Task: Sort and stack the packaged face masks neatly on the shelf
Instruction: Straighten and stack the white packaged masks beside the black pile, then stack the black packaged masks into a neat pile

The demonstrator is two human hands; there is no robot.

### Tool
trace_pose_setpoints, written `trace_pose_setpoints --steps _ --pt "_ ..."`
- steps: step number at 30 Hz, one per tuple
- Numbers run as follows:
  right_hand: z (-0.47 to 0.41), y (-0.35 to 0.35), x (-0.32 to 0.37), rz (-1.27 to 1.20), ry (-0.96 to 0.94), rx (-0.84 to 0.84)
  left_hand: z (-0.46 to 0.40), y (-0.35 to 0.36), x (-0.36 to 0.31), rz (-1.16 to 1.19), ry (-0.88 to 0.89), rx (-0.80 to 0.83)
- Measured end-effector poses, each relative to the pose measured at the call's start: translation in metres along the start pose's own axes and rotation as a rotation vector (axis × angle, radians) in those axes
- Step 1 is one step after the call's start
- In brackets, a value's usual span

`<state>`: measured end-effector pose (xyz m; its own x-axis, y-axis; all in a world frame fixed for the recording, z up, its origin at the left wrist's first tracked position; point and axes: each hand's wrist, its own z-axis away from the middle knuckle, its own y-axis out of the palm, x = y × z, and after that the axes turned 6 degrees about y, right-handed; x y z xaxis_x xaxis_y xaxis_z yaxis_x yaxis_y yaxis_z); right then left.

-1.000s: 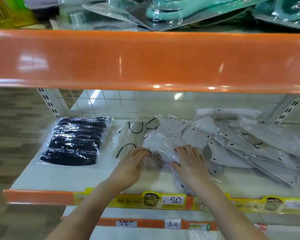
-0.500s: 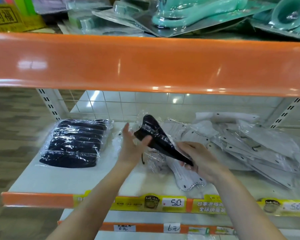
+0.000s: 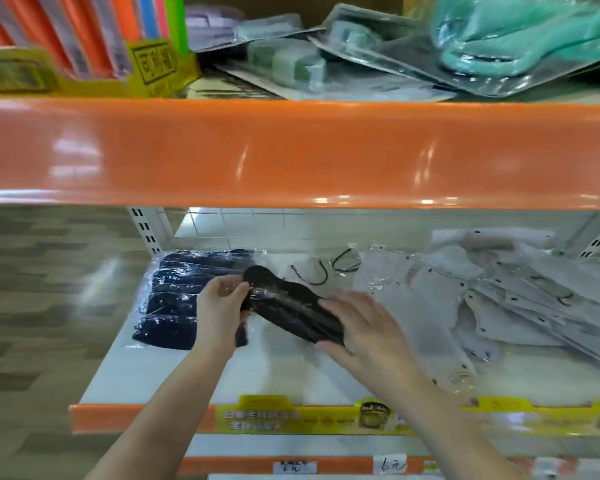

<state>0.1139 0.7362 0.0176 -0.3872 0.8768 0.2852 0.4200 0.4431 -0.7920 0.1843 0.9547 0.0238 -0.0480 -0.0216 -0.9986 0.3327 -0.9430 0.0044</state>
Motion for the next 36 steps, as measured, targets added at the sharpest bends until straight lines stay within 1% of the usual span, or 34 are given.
trace_pose_setpoints --steps 2,4,6,8,9,11,13,16,18,20,22,24,27,30,33,36 --pt "0.002 0.019 0.017 0.116 -0.032 0.08 -0.008 -0.016 0.002 0.041 -0.06 -0.002" --pt "0.001 0.033 0.035 0.153 -0.029 0.084 -0.015 -0.033 0.004 0.082 -0.1 -0.004" --pt "-0.004 0.047 0.051 0.143 -0.045 0.015 -0.023 -0.05 0.005 0.057 -0.096 -0.009" --pt "-0.013 0.058 0.066 0.097 -0.041 -0.09 -0.03 -0.067 0.006 -0.053 -0.028 -0.014" --pt "-0.017 0.063 0.073 0.087 -0.045 -0.137 -0.032 -0.074 0.006 -0.125 0.032 -0.02" --pt "-0.026 0.075 0.086 0.085 -0.081 -0.159 -0.036 -0.091 0.005 -0.278 0.181 -0.036" --pt "-0.033 0.089 0.098 0.074 -0.116 -0.124 -0.038 -0.109 0.007 -0.459 0.356 -0.022" --pt "-0.038 0.109 0.113 0.092 -0.15 -0.049 -0.045 -0.137 0.021 -0.833 0.686 0.014" --pt "-0.036 0.121 0.118 0.105 -0.153 -0.014 -0.049 -0.153 0.034 -0.934 0.839 0.099" --pt "-0.032 0.132 0.121 0.106 -0.148 0.002 -0.049 -0.162 0.041 -0.927 0.895 0.221" --pt "-0.03 0.138 0.123 0.105 -0.158 0.012 -0.045 -0.165 0.045 -0.954 0.917 0.374" --pt "-0.03 0.14 0.125 0.115 -0.153 0.04 -0.04 -0.165 0.047 -1.043 0.92 0.508" --pt "-0.029 0.137 0.127 0.133 -0.124 0.075 -0.034 -0.163 0.048 -1.119 0.904 0.598" --pt "-0.025 0.136 0.13 0.153 -0.05 0.14 -0.03 -0.159 0.049 -1.21 0.878 0.608" --pt "-0.023 0.134 0.133 0.15 0.013 0.209 -0.026 -0.156 0.049 -1.327 0.789 0.572" --pt "-0.02 0.135 0.134 0.138 0.036 0.203 -0.024 -0.156 0.053 -1.347 0.771 0.515"
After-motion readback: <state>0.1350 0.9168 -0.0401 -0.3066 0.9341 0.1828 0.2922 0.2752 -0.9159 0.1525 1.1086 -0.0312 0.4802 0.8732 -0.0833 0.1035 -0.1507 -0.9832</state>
